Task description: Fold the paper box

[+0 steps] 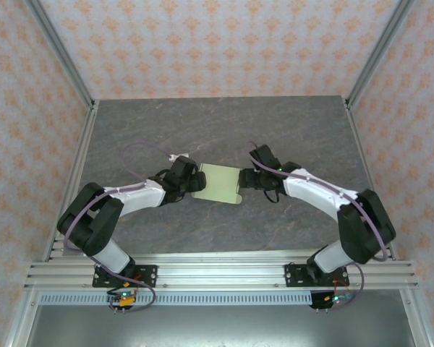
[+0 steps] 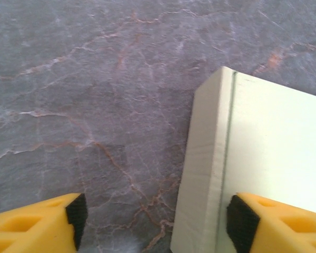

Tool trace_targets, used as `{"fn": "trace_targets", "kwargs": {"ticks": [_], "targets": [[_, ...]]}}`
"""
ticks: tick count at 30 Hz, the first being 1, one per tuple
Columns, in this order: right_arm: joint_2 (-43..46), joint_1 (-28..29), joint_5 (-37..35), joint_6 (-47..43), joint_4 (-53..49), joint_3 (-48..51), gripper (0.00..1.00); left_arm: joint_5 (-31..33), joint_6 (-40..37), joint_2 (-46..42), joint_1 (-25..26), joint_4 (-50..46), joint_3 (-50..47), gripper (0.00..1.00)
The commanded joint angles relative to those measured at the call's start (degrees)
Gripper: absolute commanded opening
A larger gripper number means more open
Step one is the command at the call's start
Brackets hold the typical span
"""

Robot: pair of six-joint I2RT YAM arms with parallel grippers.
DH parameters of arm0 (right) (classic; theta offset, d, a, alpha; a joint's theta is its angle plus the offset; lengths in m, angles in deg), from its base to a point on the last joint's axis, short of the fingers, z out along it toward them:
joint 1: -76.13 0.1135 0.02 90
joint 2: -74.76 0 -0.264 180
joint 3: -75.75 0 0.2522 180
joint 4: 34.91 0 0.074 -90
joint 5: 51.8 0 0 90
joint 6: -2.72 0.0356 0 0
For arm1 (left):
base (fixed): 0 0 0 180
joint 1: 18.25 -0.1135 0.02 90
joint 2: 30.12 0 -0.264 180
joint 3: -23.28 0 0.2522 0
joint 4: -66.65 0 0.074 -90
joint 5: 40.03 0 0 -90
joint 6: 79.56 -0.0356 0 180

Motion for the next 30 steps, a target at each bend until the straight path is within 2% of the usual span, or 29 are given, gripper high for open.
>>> {"fn": "trace_targets", "kwargs": {"ticks": [1, 7, 10, 12, 15, 18, 21, 24, 25, 26, 27, 30], "targets": [[2.2, -0.5, 6.1, 1.8, 2.6, 1.5, 0.70, -5.7, -0.2, 2.0, -0.5, -6.8, -0.7, 0.66], [4.6, -1.0, 6.9, -3.8, 6.3, 6.1, 0.73, -11.5, -2.0, 2.9, -1.5, -5.0, -0.6, 0.52], [5.3, -2.5, 7.7, -3.6, 6.5, 6.8, 0.75, -15.9, -2.1, 5.0, -2.8, -3.9, -0.4, 0.45], [5.3, -4.6, 13.1, -0.9, 8.2, 6.8, 0.76, -20.1, -2.1, 6.8, -3.7, -1.6, -0.7, 0.39], [4.6, -9.4, 26.0, 6.7, 17.1, 10.5, 0.78, -25.4, -2.1, 8.6, -4.9, 1.7, -1.1, 0.33], [2.3, -12.9, 34.3, 12.2, 22.4, 12.2, 0.78, -26.7, -1.9, 8.3, -5.3, 4.5, -2.4, 0.30], [0.8, -13.4, 36.8, 13.5, 23.2, 12.3, 0.82, -27.5, -1.6, 7.8, -5.5, 6.1, -3.5, 0.29], [-1.3, -14.3, 41.3, 18.2, 30.0, 14.2, 0.84, -30.4, -1.2, 8.2, -6.9, 7.5, -4.5, 0.29], [-2.5, -14.8, 43.3, 20.9, 33.1, 14.9, 0.90, -31.3, -0.9, 8.3, -7.6, 8.2, -5.1, 0.29], [-3.8, -15.0, 43.8, 23.3, 34.2, 15.0, 0.97, -31.9, -0.7, 8.5, -8.4, 8.9, -5.6, 0.29], [-5.1, -15.0, 43.7, 24.7, 34.5, 14.9, 1.00, -32.6, -0.5, 8.7, -9.0, 9.4, -6.0, 0.29], [-8.8, -15.0, 43.3, 27.9, 35.7, 14.6, 0.98, -34.0, -0.5, 8.7, -10.7, 10.1, -7.0, 0.29]]}}
